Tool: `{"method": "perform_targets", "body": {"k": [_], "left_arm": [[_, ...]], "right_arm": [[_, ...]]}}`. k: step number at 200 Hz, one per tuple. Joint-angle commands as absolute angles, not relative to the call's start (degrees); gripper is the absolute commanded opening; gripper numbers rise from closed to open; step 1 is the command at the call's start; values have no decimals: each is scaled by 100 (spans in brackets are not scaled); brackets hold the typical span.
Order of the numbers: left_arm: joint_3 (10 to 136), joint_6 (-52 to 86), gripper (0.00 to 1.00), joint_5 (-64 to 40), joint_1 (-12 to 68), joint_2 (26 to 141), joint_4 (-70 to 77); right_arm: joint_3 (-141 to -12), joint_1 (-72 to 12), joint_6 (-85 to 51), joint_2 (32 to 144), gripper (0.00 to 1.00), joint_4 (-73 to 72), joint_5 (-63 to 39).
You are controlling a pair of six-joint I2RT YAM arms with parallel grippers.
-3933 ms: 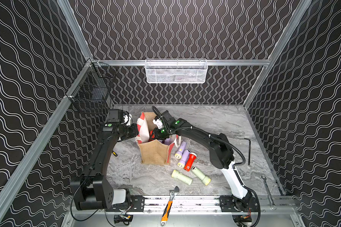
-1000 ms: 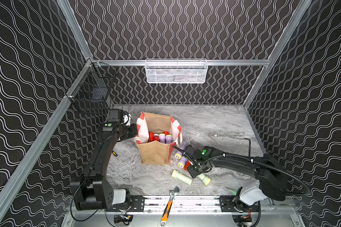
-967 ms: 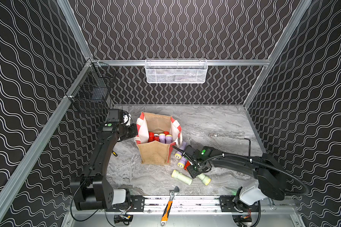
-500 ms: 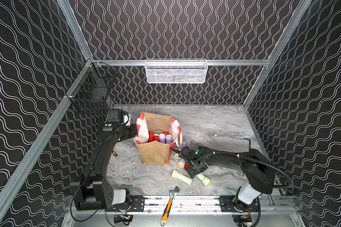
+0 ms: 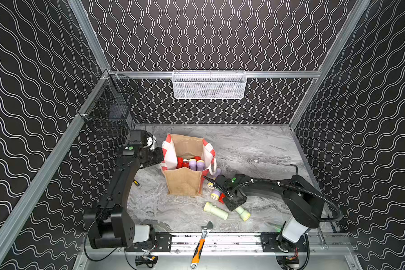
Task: Put the flashlights into the tote bags
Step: Pick up the flashlight from the center of the board, then place the flashlight in the canvas bag.
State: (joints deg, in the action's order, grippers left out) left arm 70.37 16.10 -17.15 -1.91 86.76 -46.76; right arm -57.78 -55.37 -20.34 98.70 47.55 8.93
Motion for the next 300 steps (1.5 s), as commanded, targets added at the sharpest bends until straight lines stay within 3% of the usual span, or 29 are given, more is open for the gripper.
{"method": "perform_targets", "body": {"k": [1,40,98,152,223,264,300], "left_arm": [[7040,1547,6,-1608,-198,8726,-4633],[7058,1547,6,-1608,-200,8726,-4641],[7075,1552,6,-1670,-193,8687,-4635],[7085,1545,6,-1729,-192,8653,-4615],[7077,1562,6,-1897,-195,8555,-4585],[7058,1551,6,-1991,-198,8500,-4549],[7040,1549,6,-2019,-195,8457,-4525]], "right_arm": [[-5748,-5514,-2039,9868,45,4842,958],[-5796,-5315,-2240,9879,38,5025,1073],[-6377,-4689,-2140,8843,38,5138,793],[-7595,-3837,-1829,8108,38,4303,-736],[-9664,-3824,-2707,8823,38,3212,-2174],[-10407,-3810,-3004,8940,38,3359,-1662],[-10569,-3724,-2870,8437,39,3951,-436]]}}
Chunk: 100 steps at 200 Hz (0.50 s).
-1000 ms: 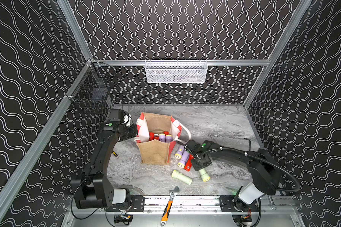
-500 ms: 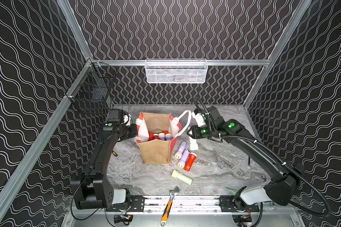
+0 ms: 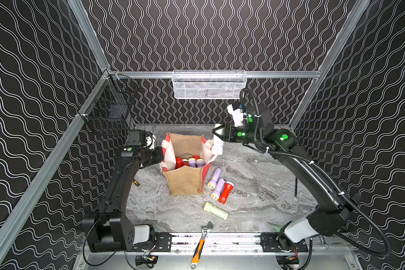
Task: Put the flashlights into the tote bags
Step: Place the flashlight in the canvas bag.
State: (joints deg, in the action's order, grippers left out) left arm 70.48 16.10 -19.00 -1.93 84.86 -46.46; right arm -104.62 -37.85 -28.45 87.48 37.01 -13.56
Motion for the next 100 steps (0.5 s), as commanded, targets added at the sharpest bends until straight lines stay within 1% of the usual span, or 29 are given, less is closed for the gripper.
{"method": "perform_targets", "body": {"k": [1,29,43,61,100], "left_arm": [[7040,1552,6,-2020,-199,8461,-4526],[7059,1573,6,-2091,-197,8474,-4514],[7049,1570,6,-2075,-192,8455,-4500],[7051,1562,6,-2052,-193,8456,-4523],[7060,1578,6,-2101,-198,8474,-4512]], "right_arm": [[-10567,-3713,-2868,8420,39,3949,-436],[-10688,-3646,-2803,8256,40,3946,-521],[-10739,-3652,-2774,8400,41,3847,-815],[-10461,-3654,-2893,8536,41,3275,-1332],[-10468,-3652,-3081,9452,41,2511,-2070]]}}
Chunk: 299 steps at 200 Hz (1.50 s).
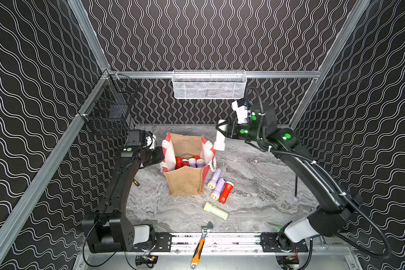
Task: Put the flashlights into the tote bags
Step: Place the flashlight in the canvas bag.
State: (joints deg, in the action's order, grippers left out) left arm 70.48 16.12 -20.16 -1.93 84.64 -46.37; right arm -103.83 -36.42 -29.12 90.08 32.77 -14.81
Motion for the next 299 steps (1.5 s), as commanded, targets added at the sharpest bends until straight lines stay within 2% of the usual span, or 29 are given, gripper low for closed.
{"method": "perform_targets", "body": {"k": [1,54,122,180,299], "left_arm": [[7059,1580,6,-2105,-200,8473,-4510],[7049,1599,6,-2334,-199,8420,-4446],[7054,1620,6,-2479,-195,8446,-4381],[7058,1644,6,-2521,-209,8474,-4366],[7024,1659,6,-2500,-211,8409,-4344]], "right_arm": [[-10477,-3650,-3079,9489,41,2499,-2094],[-10932,-3739,-3615,11106,40,1789,-3185],[-11836,-4130,-3468,12418,40,2415,-3184],[-12031,-4705,-3579,12942,40,2742,-2835],[-11956,-4728,-4205,13708,40,3396,-2397]]}}
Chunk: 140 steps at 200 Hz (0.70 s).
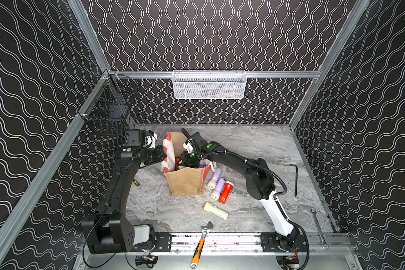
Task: Put the flashlights into the tote bags
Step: Place the flashlight in the canvas bag.
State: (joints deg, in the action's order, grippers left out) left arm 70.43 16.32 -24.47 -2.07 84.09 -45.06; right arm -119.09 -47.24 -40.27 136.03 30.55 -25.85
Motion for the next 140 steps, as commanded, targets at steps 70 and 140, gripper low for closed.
{"method": "perform_targets", "body": {"k": [70,140], "left_arm": [[7014,1666,6,-2501,-211,8394,-4336],[7031,1658,6,-2470,-211,8404,-4345]], "right_arm": [[-12103,-4729,-4083,13696,50,3622,-2268],[-12260,-4727,-3622,13120,60,3832,-2178]]}}
